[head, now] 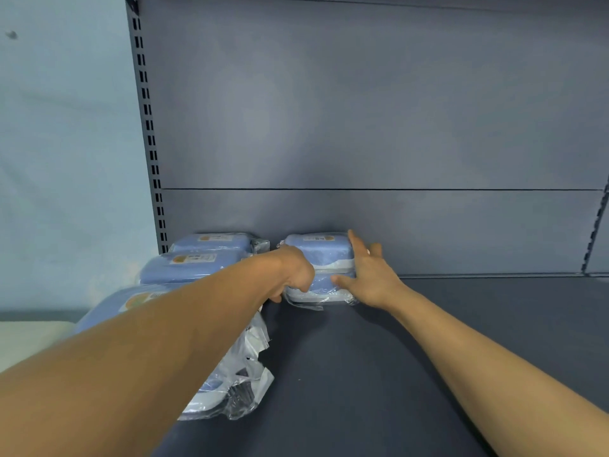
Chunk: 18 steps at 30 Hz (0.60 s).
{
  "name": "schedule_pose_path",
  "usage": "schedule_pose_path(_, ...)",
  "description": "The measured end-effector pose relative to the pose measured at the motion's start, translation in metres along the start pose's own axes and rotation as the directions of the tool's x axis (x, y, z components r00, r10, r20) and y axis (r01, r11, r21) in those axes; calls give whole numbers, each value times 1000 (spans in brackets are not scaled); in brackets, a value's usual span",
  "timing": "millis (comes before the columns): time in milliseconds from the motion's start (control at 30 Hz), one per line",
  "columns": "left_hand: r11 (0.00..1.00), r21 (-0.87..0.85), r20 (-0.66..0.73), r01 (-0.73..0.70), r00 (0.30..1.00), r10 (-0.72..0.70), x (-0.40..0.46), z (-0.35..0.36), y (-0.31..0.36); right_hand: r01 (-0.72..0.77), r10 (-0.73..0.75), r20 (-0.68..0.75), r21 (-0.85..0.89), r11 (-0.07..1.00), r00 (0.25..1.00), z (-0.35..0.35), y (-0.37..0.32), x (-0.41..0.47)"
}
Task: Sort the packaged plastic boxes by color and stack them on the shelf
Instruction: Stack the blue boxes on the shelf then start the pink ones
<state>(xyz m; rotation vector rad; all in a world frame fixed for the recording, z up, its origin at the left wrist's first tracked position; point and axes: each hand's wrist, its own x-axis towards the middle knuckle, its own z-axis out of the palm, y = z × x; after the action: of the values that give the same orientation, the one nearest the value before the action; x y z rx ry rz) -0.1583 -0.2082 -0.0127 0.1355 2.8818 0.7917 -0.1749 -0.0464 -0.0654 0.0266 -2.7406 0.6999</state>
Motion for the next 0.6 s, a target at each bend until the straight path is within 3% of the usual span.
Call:
schedule_pose_path(333,995,96,12,0,1000,-1,-5,2,3,-42,43,51,-23,999,998,-4,1,5)
schedule_pose_path(467,964,261,-67,-44,996,63,-16,-2,8,-46,43,-27,-120,992,999,-14,-3,-9)
schedule_pose_path(600,915,397,-117,-77,984,134,-41,-6,15,45,-66,-91,-212,976,994,-45,-10,-46)
